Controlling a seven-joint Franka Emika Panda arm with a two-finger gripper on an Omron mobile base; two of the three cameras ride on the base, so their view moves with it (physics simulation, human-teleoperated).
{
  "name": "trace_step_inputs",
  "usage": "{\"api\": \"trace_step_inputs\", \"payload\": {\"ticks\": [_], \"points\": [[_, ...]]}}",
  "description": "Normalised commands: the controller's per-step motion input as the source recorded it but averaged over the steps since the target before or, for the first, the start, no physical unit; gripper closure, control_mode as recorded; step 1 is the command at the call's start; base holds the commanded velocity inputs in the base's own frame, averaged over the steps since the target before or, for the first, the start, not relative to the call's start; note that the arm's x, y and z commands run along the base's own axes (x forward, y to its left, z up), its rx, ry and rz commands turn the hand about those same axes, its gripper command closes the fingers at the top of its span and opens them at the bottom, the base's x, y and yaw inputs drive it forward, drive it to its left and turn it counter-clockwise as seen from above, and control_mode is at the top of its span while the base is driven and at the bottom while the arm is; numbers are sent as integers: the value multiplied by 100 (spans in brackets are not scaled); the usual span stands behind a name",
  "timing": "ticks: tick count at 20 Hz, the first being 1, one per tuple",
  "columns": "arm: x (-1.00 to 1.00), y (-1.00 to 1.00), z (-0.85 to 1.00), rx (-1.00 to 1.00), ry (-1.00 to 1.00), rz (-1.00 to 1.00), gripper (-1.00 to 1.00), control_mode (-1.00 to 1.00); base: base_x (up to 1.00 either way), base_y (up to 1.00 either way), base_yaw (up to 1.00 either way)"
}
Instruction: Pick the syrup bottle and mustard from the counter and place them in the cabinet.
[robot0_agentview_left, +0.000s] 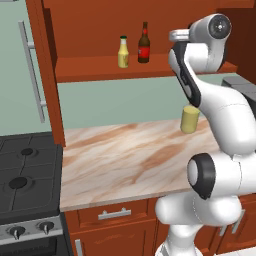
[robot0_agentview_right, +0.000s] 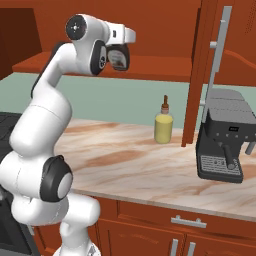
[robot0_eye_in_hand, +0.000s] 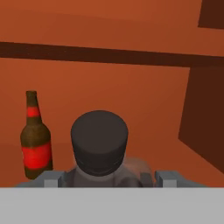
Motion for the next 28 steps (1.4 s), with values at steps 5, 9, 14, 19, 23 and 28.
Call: {"api": "trace_step_inputs", "payload": {"ticks": [5,9,14,19,23,28], "points": [[32,0,0,0,0,0,100,-100,0,0,0],[41,0,0,0,0,0,100,-100,0,0,0],[27,-5,0,0,0,4,100,-100,0,0,0],[19,-14,0,0,1,7,100,-100,0,0,0],[9,-13,0,-1,0,7,100,-100,0,0,0],[0,0,0,-1,0,0,100,-100,0,0,0]]}}
